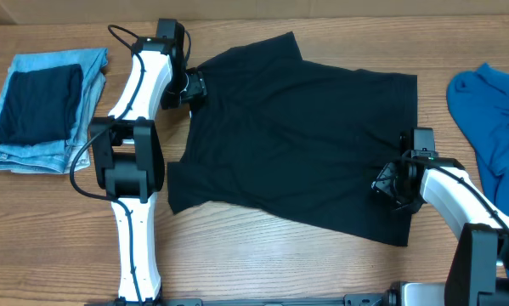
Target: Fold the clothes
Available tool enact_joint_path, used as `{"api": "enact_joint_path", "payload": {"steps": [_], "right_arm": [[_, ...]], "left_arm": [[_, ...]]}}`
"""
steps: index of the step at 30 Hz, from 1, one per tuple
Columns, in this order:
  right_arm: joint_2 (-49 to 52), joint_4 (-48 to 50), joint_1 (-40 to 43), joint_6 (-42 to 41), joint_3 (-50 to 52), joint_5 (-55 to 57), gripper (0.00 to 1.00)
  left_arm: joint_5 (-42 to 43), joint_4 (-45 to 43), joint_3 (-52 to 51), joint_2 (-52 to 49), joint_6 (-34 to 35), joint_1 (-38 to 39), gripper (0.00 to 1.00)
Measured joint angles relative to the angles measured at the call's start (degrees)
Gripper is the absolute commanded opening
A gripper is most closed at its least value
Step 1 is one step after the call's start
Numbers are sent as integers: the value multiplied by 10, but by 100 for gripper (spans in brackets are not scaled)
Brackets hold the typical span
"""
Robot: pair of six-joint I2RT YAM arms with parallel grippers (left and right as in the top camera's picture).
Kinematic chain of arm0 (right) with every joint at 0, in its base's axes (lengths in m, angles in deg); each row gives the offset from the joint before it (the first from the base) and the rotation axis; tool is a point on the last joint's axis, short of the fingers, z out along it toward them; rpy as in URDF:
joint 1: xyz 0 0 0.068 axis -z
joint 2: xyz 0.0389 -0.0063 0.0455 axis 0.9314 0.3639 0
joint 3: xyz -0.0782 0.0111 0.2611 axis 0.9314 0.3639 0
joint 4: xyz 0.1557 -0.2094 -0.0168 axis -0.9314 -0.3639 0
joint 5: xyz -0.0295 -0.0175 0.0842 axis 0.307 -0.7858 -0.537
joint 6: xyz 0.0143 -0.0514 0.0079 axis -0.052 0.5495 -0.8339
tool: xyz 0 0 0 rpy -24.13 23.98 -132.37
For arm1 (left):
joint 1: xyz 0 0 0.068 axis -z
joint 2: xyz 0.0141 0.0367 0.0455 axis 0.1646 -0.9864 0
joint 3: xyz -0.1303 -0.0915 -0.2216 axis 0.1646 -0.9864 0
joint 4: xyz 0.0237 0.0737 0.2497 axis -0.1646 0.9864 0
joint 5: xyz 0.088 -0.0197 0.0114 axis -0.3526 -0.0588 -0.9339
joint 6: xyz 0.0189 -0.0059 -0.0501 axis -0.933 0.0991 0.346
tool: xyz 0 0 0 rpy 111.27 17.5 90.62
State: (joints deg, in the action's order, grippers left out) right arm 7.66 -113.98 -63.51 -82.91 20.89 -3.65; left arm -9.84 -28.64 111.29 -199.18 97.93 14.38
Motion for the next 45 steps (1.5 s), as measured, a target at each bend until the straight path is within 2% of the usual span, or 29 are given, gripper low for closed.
{"api": "enact_joint_path", "payload": {"steps": [4, 8, 12, 16, 21, 22, 28, 36, 38, 39, 40, 41, 45], "right_arm": [[0, 0, 0, 0, 0, 0, 63], [0, 0, 0, 0, 0, -1, 63], [0, 0, 0, 0, 0, -1, 63], [0, 0, 0, 0, 0, -1, 63], [0, 0, 0, 0, 0, -1, 63], [0, 0, 0, 0, 0, -2, 63], [0, 0, 0, 0, 0, -1, 63], [0, 0, 0, 0, 0, -1, 63], [0, 1, 0, 0, 0, -2, 63], [0, 0, 0, 0, 0, -1, 63], [0, 1, 0, 0, 0, -1, 63], [0, 1, 0, 0, 0, -2, 63], [0, 2, 0, 0, 0, -1, 63]], "left_arm": [[-1, -13, -14, 7, 1, 0, 62], [-8, -16, -17, 7, 2, 0, 59], [-11, -23, -21, 9, 3, 0, 43], [-17, -45, -40, 16, 8, 0, 22], [-19, -48, -43, 17, 10, 3, 4], [-20, -48, -43, 17, 10, 3, 4], [-48, -53, -43, 17, -26, 8, 4], [-205, -62, -50, 16, -93, 14, 4], [-230, -69, -53, 16, -112, 8, 7], [-238, -75, -54, 15, -122, 4, 11], [-243, -81, -55, 15, -128, 0, 19], [-250, -89, -56, 14, -137, -6, 31], [-282, -95, -49, 13, -162, -20, 66]]}}
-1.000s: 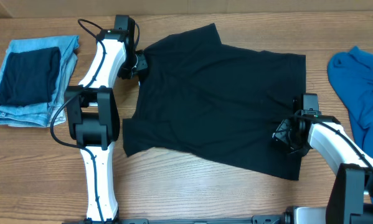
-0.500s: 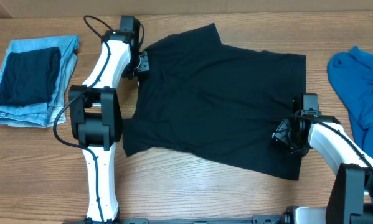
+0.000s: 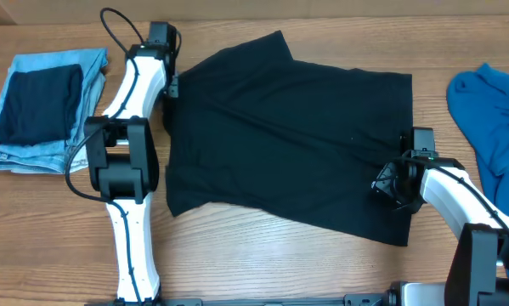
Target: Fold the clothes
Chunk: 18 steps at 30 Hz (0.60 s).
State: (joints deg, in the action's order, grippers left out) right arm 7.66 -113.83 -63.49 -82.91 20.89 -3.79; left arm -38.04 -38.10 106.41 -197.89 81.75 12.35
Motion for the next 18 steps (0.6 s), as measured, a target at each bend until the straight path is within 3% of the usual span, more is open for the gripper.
{"api": "enact_joint_path", "payload": {"steps": [2, 5, 7, 8, 9, 14, 16, 18], "right_arm": [[0, 1, 0, 0, 0, 0, 64], [0, 1, 0, 0, 0, -1, 64], [0, 2, 0, 0, 0, -1, 65], [0, 1, 0, 0, 0, -1, 75], [0, 1, 0, 0, 0, -2, 78], [0, 5, -1, 2, -1, -5, 83], [0, 4, -1, 2, -1, -6, 84], [0, 3, -1, 2, -1, -7, 84]], "left_arm": [[-8, 20, 24, -5, -9, -4, 79], [-10, 68, 80, -12, -12, -3, 84], [4, 163, 177, -16, 2, 0, 90], [16, 191, 203, -14, 12, 1, 93], [64, 274, 246, -17, 34, 1, 93], [202, 358, 278, -16, 58, 2, 88], [237, 384, 278, -16, 60, 2, 82], [257, 407, 278, -13, 59, 2, 83]]}}
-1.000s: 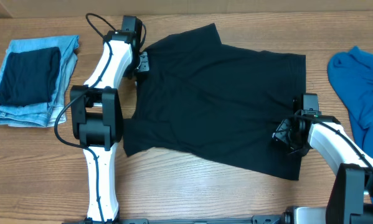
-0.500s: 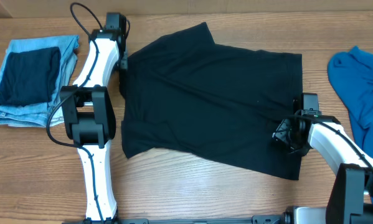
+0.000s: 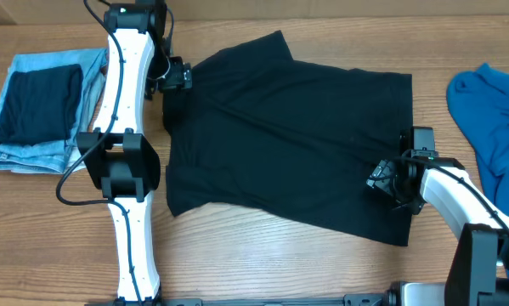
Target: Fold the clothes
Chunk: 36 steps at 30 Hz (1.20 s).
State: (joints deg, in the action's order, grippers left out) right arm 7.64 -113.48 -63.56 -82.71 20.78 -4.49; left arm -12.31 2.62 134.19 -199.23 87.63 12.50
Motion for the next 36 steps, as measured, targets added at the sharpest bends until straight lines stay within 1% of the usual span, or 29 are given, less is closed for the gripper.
{"api": "enact_joint_path", "payload": {"steps": [1, 3, 6, 8, 10, 11, 13, 16, 18, 22, 25, 32, 36], "right_arm": [[0, 0, 0, 0, 0, -2, 87], [0, 0, 0, 1, 0, -5, 89], [0, 0, 0, 1, -2, -9, 90], [0, -1, 0, 1, -2, -11, 90], [0, -1, 0, 3, -2, -12, 90], [0, -2, 0, 3, -2, -13, 90], [0, -12, 0, 3, -4, -14, 91], [0, -43, 0, 2, -8, -21, 98], [0, -51, 0, 2, -10, -24, 99], [3, -68, 0, 2, -17, -28, 100], [3, -69, 0, 2, -19, -22, 100], [3, -80, 1, 2, -19, 7, 100], [4, -127, 1, 0, -37, -8, 100]], "left_arm": [[7, 10, 0, 3, 0, 1, 83], [14, 25, 0, 25, 0, 7, 87], [11, 47, 0, 87, 7, 31, 92], [7, 48, 0, 141, 14, 62, 95], [7, 48, 0, 179, 17, 90, 94], [6, 48, 0, 192, 20, 105, 92], [7, 50, 0, 202, 28, 128, 91], [4, 50, -9, 200, 38, 151, 91], [-23, 50, -9, 202, 48, 168, 93], [-124, 48, -9, 230, 85, 227, 97], [-160, 48, -9, 271, 96, 255, 99], [-182, 35, -9, 283, 100, 251, 100], [-181, 16, -9, 283, 96, 250, 100]]}}
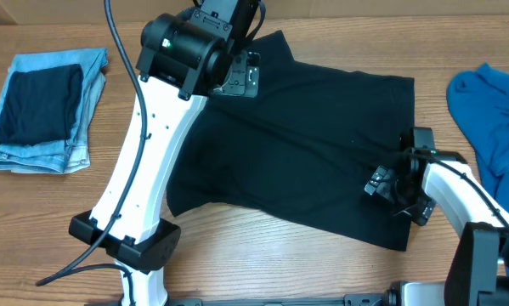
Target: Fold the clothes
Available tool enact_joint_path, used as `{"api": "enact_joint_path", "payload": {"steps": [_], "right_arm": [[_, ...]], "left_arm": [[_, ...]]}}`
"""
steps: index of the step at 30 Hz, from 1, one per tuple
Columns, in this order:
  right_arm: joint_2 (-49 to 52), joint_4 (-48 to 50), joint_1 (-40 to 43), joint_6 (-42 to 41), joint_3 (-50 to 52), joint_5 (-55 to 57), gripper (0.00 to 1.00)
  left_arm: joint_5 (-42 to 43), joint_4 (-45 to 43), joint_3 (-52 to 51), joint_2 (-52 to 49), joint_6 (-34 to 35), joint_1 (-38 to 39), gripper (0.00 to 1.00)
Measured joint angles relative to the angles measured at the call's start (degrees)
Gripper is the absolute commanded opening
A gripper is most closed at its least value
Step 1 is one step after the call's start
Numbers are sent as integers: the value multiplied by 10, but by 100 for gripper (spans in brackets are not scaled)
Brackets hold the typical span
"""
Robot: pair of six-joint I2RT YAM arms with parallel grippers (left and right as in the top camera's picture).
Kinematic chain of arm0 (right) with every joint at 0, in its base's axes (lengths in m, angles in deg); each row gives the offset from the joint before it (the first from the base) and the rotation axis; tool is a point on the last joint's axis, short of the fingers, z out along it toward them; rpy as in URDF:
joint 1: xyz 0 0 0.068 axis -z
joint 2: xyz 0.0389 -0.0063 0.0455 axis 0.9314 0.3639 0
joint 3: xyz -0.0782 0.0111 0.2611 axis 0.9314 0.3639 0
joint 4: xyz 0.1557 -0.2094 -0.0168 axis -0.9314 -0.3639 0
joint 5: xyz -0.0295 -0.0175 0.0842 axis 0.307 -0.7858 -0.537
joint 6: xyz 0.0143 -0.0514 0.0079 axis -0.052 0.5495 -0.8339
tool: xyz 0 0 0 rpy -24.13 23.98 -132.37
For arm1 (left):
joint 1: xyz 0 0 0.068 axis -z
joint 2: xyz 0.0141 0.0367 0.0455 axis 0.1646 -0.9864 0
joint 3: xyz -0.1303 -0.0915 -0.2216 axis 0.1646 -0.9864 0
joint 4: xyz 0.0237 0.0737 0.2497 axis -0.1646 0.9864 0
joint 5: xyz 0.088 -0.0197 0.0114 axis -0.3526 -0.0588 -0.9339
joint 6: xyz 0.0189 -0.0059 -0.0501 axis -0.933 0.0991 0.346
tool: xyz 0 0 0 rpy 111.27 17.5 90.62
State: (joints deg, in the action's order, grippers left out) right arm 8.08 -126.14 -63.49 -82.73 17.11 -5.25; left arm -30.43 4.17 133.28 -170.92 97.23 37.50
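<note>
A black T-shirt [305,144] lies spread flat across the middle of the table. My left arm is raised high and close to the overhead camera. Its gripper [240,78] hangs over the shirt's upper left part, near the sleeve [275,47], and its fingers are too blurred to read. The arm hides the shirt's left edge. My right gripper [378,184] sits low on the shirt just inside its right hem. Its dark fingers merge with the black cloth.
A folded stack of light blue denim with a dark garment on top [42,106] lies at the far left. A crumpled blue garment [492,119] lies at the right edge. Bare wooden table [262,263] runs along the front.
My left arm has risen from the shirt's upper left corner and swung right, and now hangs over the shirt near the sleeve. The right gripper has turned and shifted slightly left on the hem.
At first my left gripper was at the shirt's left sleeve and the right one at the right hem. Then the shirt's left edge lay farther left and flatter. After that the left gripper stood at the upper left corner, and now it is high over the shirt.
</note>
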Motion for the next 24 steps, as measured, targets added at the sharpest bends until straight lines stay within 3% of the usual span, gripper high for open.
{"api": "enact_joint_path", "payload": {"steps": [3, 4, 5, 7, 8, 24], "right_arm": [[1, -43, 0, -1, -39, -5, 100], [1, -46, 0, -2, -48, -6, 95], [1, -43, 0, -1, -53, -7, 78], [1, -35, 0, 6, -53, -18, 8], [1, -28, 0, 16, -53, -30, 4], [1, 81, 0, 39, 24, -63, 4]], "left_arm": [[9, -18, 0, 0, -14, 0, 100], [13, -17, 0, 0, -17, 0, 100], [17, -18, 0, 0, -22, 0, 100], [21, -19, -1, 0, -26, 0, 100], [22, -23, -4, 0, -26, 0, 100], [24, -84, -116, 0, -43, -2, 100]]}}
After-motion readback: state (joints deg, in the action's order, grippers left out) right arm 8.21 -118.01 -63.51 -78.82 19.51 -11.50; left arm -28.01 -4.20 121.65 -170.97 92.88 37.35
